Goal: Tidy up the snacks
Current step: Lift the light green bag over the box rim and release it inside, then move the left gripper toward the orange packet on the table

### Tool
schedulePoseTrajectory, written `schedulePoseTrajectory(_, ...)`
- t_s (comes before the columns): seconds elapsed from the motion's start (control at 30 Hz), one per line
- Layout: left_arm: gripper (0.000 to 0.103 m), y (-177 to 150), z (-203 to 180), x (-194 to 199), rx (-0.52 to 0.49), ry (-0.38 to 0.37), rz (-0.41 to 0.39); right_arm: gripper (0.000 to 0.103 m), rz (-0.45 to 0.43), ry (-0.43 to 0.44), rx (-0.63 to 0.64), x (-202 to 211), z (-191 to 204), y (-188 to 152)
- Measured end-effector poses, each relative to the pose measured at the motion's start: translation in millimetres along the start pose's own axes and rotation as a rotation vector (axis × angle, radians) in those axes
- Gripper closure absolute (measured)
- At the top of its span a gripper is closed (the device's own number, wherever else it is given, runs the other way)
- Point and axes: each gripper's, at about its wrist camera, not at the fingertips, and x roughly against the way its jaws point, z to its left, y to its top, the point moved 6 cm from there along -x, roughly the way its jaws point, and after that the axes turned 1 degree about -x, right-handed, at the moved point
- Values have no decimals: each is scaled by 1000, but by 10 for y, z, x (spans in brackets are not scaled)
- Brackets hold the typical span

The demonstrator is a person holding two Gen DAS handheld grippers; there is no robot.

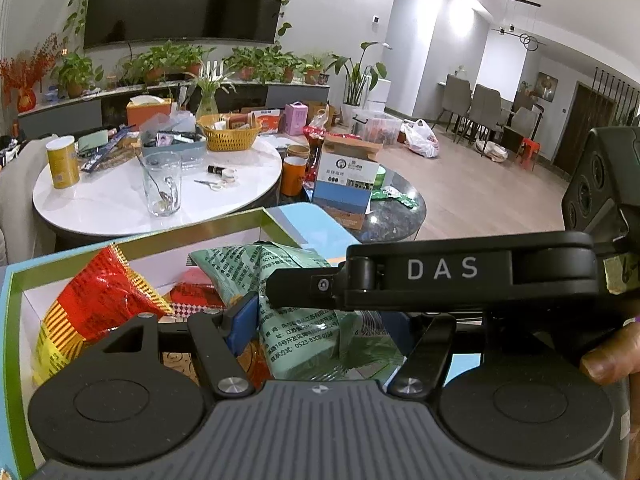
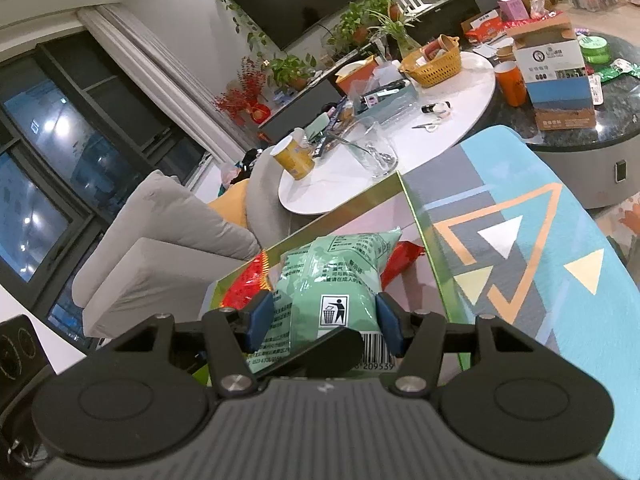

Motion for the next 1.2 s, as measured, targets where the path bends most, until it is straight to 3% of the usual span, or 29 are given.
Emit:
schedulePoseTrajectory(0.27, 39, -86, 212, 37, 70, 51, 37, 34, -9, -50, -17, 45, -135, -17)
schedulePoseTrajectory(0.73, 39, -76, 334, 586, 101, 101, -40, 34, -53, -78, -7, 444, -77, -90)
schedulePoseTrajectory(1.2, 38, -411, 926, 1299, 214, 256, -85, 32, -42, -104, -6, 687, -11, -382)
